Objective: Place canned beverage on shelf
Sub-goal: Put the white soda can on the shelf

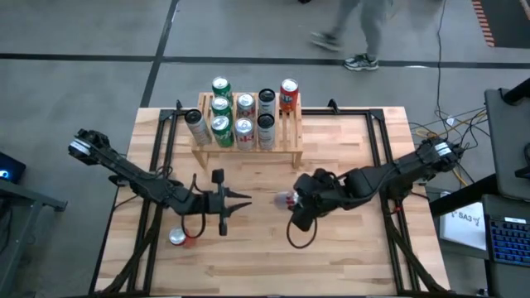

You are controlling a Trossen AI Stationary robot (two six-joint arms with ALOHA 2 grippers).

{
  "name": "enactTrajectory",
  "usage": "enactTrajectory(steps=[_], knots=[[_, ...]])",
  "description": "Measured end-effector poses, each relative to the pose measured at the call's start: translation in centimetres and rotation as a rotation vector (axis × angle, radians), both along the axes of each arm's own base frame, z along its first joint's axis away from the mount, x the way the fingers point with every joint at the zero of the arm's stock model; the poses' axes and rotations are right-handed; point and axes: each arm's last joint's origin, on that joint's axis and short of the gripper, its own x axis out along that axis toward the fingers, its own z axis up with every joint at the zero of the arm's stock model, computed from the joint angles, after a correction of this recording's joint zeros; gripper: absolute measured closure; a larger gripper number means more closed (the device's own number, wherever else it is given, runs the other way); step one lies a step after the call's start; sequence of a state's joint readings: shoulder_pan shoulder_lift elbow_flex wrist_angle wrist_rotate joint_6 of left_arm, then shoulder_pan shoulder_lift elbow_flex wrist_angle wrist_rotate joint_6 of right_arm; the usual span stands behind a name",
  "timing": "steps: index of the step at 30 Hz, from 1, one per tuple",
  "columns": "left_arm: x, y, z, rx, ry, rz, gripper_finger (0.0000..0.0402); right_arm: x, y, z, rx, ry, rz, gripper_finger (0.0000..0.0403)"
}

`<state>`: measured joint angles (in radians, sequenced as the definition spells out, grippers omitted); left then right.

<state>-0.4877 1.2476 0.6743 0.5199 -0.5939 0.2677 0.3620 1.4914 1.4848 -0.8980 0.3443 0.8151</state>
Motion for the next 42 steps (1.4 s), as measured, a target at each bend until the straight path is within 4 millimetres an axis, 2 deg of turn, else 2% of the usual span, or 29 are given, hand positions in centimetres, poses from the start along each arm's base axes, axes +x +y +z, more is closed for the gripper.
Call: enactTrajectory(steps=[5,9,15,19,24,32,42], knots=[[-0.1,0.6,-1.3,-0.062,0.019,0.022,0.0327,1.3,-1.6,0.3,-0.042,-0.058,0.025,0.0115],[-0.1,0.5,-1.9,-0.065,0.037,0.024,0.0295,2.3,-2.4,0.0,-0.088,-0.074,0.046,0.0115],[0.4,0.6,-2.7,-0.045,0.057,0.14,0.0225,4.2,-3.4,-2.2,-0.161,-0.014,0.061,0.0115],[0.9,0.6,-3.9,-0.042,0.085,0.228,0.0167,5.1,-3.7,-3.4,-0.193,0.026,0.068,0.0115],[1.6,0.5,-5.7,-0.001,0.138,0.282,0.0114,6.1,-3.6,-3.5,-0.236,0.036,0.089,0.0115],[3.0,1.4,-8.2,-0.011,0.195,0.35,0.0094,7.3,-3.4,-2.3,-0.281,0.007,0.108,0.0115],[3.8,2.2,-8.7,-0.037,0.158,0.398,0.0094,8.0,-3.5,-2.5,-0.288,0.006,0.11,0.0115]])
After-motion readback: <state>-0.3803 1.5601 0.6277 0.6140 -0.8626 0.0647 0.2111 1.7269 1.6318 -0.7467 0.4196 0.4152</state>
